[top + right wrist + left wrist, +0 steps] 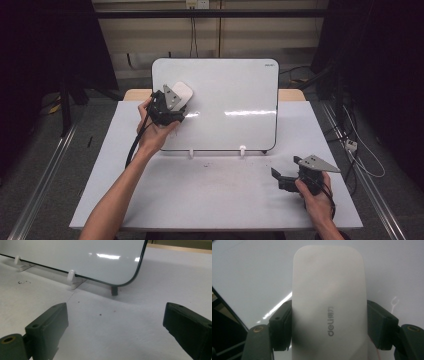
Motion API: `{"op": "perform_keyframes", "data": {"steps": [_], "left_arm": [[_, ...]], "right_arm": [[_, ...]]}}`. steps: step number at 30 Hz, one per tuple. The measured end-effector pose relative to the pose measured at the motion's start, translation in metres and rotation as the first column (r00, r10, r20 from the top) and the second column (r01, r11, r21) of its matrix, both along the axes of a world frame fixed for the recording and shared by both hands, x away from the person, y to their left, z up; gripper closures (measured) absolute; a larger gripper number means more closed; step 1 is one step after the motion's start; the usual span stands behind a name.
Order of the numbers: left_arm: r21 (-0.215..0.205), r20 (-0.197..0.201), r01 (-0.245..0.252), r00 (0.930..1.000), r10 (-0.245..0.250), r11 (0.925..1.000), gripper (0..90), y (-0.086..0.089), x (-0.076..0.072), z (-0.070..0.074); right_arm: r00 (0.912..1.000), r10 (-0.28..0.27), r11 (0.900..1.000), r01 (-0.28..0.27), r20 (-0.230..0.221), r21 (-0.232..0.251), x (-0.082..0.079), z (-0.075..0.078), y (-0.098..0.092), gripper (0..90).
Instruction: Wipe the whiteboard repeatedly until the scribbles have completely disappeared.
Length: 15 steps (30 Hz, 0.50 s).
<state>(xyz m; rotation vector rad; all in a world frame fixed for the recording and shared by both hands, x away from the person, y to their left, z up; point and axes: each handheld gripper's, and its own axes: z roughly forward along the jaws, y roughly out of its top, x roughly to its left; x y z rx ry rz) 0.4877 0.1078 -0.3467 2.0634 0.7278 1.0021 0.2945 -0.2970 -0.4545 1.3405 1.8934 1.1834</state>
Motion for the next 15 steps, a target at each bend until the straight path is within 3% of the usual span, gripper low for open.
{"op": "perform_keyframes", "data": {"steps": [2,4,7,10,15], "left_arm": [[0.003,0.004,-0.005,1.0,0.005,1.0,31.1,0.002,0.005,0.005],[-0.042,0.004,-0.028,0.9996,0.029,0.9987,31.1,0.006,0.011,0.012],[-0.037,0.01,-0.041,0.9991,0.041,0.9985,31.1,0.008,0.018,0.019],[-0.091,0.018,-0.063,0.9977,0.065,0.9939,31.1,0.013,0.023,0.024],[-0.072,0.028,-0.072,0.9969,0.074,0.9948,31.1,0.012,0.023,0.023]], "right_arm": [[1.0,0.001,1.0,-0.001,0.001,0.0,0.0,0.0,0.0,5.9],[1.0,0.002,1.0,-0.002,-0.001,-0.001,0.0,0.0,0.0,6.0],[1.0,0.004,1.0,-0.004,-0.002,-0.002,0.001,-0.001,0.001,6.0],[1.0,0.001,1.0,-0.001,-0.001,0.0,0.0,0.0,0.0,6.1],[1.0,-0.004,1.0,0.004,0.002,0.0,-0.001,0.0,-0.002,6.3]]}}
